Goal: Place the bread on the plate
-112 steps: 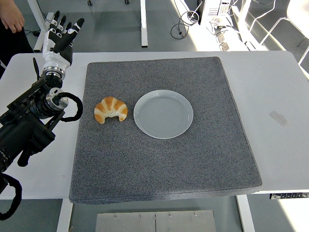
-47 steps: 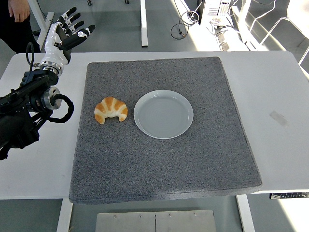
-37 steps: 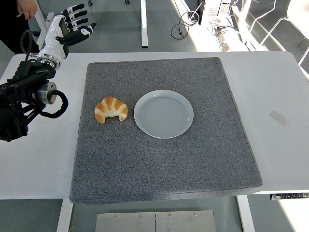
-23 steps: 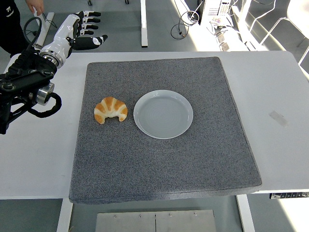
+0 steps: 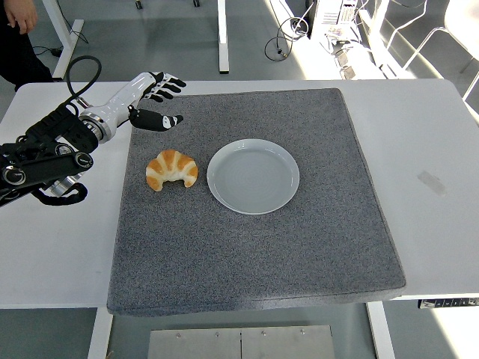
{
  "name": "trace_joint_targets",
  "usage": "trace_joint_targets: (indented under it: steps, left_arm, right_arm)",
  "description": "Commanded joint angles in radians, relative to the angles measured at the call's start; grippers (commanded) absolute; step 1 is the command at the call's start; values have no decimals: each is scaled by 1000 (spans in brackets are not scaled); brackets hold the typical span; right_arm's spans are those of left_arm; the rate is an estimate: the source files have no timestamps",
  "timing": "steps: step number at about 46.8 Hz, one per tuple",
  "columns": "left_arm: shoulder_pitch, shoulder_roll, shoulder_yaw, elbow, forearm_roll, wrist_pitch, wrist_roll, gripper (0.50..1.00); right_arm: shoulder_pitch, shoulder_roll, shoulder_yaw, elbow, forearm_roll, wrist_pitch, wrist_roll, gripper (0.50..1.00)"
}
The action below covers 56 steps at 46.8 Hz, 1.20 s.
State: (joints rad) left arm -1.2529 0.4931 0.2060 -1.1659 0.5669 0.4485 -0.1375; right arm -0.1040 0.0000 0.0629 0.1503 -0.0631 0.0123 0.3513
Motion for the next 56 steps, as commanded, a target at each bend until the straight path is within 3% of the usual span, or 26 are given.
trace_joint_targets:
  steps: [1, 5, 16, 23, 27, 33, 41, 56]
  left_arm:
    - [-5, 1, 27, -3, 33, -2, 35, 774]
    - [-5, 1, 53, -3, 76, -8, 62, 775]
    - [-3, -1, 69, -9, 133, -8, 79, 780]
    - [-8, 4, 79, -55, 162, -10, 84, 783]
    - [-19, 22, 81, -95, 165, -10, 116, 786]
    - [-22, 28, 81, -101, 172, -24, 127, 831]
    - [-25, 64, 79, -103, 172, -60, 125, 948]
    - [-26, 108, 81, -162, 183, -94, 124, 968]
  right_arm:
    - [0, 0, 0, 0, 0, 0, 0, 1000]
    - [0, 0, 0, 0, 0, 0, 0, 1000]
    - [0, 0, 0, 0, 0, 0, 0, 1000]
    - [1, 0, 0, 0, 0, 0, 0, 1000]
    - [0, 0, 0, 0, 0, 0, 0, 1000]
    - [0, 0, 0, 0, 0, 0, 0, 1000]
    - [0, 0, 0, 0, 0, 0, 0, 1000]
    - [1, 0, 0, 0, 0, 0, 0, 1000]
